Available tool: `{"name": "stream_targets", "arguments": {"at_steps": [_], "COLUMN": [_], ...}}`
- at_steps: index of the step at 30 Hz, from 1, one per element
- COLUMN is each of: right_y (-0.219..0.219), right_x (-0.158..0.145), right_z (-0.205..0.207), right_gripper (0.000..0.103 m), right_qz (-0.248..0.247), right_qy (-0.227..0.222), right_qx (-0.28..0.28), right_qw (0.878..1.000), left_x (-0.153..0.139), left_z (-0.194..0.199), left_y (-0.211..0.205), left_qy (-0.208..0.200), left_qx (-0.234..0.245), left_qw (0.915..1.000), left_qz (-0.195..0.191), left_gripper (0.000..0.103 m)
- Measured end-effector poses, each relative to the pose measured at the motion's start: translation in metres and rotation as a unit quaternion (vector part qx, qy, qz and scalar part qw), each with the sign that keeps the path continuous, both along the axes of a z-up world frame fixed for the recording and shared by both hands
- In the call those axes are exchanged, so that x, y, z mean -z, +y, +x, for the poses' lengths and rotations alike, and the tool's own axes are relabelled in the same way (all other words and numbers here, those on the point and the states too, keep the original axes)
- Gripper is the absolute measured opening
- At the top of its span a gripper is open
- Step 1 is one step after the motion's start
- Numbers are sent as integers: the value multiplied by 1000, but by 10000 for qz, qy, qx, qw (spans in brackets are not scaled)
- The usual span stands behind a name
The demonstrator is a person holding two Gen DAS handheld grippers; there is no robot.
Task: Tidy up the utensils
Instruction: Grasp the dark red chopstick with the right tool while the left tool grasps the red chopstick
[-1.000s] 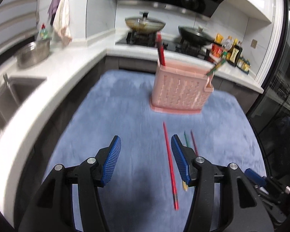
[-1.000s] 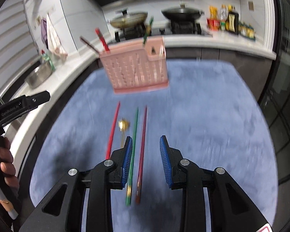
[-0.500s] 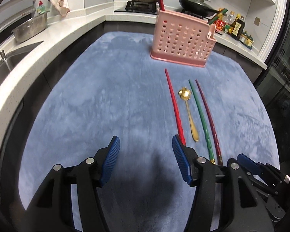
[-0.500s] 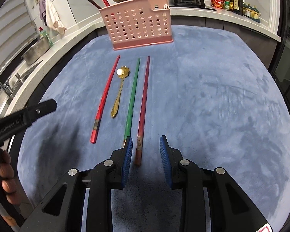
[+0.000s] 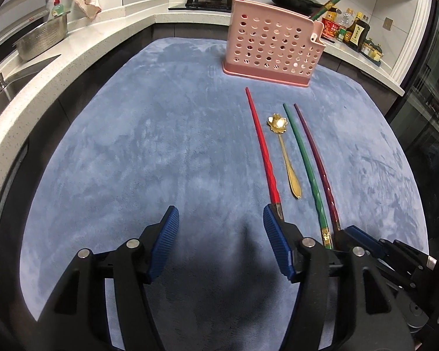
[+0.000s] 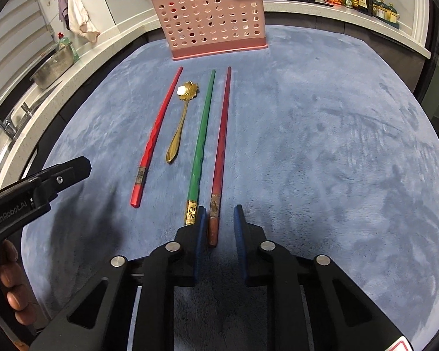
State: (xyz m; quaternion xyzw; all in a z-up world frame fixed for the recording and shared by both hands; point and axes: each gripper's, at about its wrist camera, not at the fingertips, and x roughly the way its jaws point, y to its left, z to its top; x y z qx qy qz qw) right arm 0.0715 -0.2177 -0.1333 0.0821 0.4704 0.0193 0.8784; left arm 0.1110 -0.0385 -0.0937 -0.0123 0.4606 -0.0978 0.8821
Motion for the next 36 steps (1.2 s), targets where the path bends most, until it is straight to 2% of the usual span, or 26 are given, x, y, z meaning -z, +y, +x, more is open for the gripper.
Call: {"name": "stream_targets", "arguments": {"at_steps": [6,26,34,36], "right_y": [-2,-26,-26,-26], "right_x": [3,4,5,5], "right_z": [1,-11,-12,-12], "right_gripper": [7,7,7,7], "right_qz": [-32,112,117,109], "right_qy": [8,42,42,41], "right_qx": [34,304,306,301], "right_qw": [10000,9995,9995,9995], "left_x": [3,30,35,35], "left_z": [0,10,14,14], "left_y": [-6,-42,-44,-44], "left_qy": [47,343,299,272], "left_qx": [82,368,390,384], "left_qw": [10000,9987,9988,9989], "left_qz": [-9,-17,49,55], "left_gripper": [62,62,44,36]}}
